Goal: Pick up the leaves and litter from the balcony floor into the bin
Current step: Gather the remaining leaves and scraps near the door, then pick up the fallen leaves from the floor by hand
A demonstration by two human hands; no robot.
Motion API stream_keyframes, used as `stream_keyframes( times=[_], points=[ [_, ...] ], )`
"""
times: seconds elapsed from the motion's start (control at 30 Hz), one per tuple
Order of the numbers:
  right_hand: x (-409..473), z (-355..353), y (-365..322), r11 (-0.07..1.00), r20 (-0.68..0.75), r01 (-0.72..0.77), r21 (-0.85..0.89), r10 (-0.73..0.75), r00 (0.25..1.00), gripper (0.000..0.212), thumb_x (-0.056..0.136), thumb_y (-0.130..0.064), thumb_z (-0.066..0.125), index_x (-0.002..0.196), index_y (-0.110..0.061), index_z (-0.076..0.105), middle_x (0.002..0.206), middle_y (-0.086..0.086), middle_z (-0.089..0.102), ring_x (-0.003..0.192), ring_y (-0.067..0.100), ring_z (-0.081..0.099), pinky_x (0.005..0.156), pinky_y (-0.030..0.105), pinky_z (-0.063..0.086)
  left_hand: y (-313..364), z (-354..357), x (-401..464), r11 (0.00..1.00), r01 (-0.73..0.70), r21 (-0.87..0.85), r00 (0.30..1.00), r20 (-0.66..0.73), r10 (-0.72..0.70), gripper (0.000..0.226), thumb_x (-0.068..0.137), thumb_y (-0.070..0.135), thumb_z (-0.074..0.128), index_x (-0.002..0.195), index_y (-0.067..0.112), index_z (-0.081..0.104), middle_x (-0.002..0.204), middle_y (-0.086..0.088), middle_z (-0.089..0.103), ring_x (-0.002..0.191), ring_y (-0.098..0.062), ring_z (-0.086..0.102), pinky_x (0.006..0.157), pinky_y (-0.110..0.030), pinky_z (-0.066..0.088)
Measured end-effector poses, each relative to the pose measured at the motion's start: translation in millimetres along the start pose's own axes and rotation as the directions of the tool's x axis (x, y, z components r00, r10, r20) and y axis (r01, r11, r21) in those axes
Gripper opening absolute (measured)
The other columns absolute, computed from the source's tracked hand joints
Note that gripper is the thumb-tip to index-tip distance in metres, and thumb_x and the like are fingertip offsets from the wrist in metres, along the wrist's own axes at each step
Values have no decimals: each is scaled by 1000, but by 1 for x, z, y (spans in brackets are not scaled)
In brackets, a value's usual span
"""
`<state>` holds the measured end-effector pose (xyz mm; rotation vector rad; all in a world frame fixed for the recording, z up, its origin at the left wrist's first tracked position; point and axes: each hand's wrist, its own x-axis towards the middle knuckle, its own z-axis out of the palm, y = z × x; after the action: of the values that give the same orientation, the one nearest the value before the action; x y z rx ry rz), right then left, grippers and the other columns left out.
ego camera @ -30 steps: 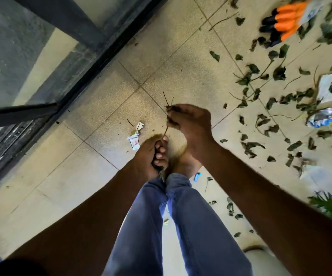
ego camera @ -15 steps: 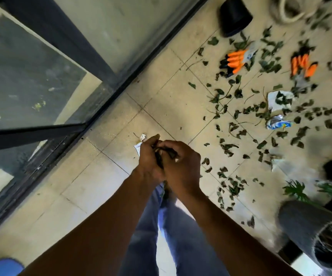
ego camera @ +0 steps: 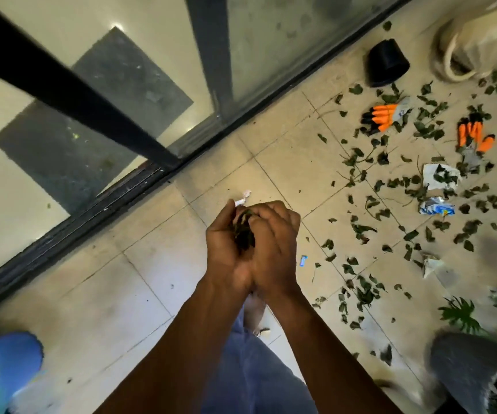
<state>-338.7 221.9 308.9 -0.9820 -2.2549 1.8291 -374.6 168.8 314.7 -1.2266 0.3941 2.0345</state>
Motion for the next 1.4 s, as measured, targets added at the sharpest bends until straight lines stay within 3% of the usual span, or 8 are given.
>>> stream_keyframes(
  times=[0.1,0.2,0.33,0.5,0.83,1.03,1.2,1.4],
  points=[
    [-32,27,-20,985,126,-72,159,52,991,22,89,-46,54,84,-34,71,97,-10,65,111,23,55,90,25,49,19,-23,-43,978,-191,-80,981,8,192,38,100,43,46,78,14,56,78,-4,54,77,-19,60,88,-27,49],
    [-61,66,-32,961,225,-147,235,93,970,20,84,-34,68,81,-15,70,93,12,68,96,33,66,87,45,56,45,-57,-80,917,-349,-190,937,-41,348,37,100,36,44,74,12,56,74,-5,56,73,-22,63,82,-31,52],
    [-109,134,-41,920,329,-242,308,136,934,8,74,-17,69,74,-9,69,80,13,69,81,30,67,77,44,57,86,-123,-117,785,-479,-392,867,-72,493,32,99,28,45,86,8,66,90,-5,62,93,-21,60,112,-34,39],
    [-181,226,-38,895,514,-360,264,186,838,4,78,-10,68,76,-7,71,85,23,68,83,34,65,82,52,55,140,-219,-163,617,-579,-533,781,-144,608,33,98,26,45,97,7,72,98,-11,66,109,-26,57,113,-39,40],
    [-381,429,-15,869,761,-495,1,320,564,20,85,5,60,100,13,70,103,32,70,91,34,68,94,50,54,250,-442,-287,284,-719,-634,620,-401,674,37,100,27,35,103,9,67,94,-7,72,95,-25,71,92,-37,55],
    [-490,545,34,635,663,-721,-277,670,335,24,79,-9,72,101,2,72,93,21,68,84,32,68,80,40,59,295,-583,-332,105,-715,-691,614,-550,566,47,99,43,41,117,6,64,118,-22,69,118,-40,63,109,-54,43],
    [-507,620,131,594,525,-652,-471,783,334,76,53,-45,77,122,-15,68,115,18,72,98,40,72,88,59,57,326,-655,-328,102,-684,-722,656,-548,518,58,95,50,47,129,5,58,125,-27,64,121,-48,58,110,-61,38],
    [-518,649,94,519,527,-744,-421,807,264,56,98,-56,47,125,-10,62,122,19,67,119,36,62,98,48,50,354,-706,-323,142,-643,-753,708,-513,486,79,87,56,59,150,15,34,145,-26,47,128,-51,50,108,-68,36]
  ],
)
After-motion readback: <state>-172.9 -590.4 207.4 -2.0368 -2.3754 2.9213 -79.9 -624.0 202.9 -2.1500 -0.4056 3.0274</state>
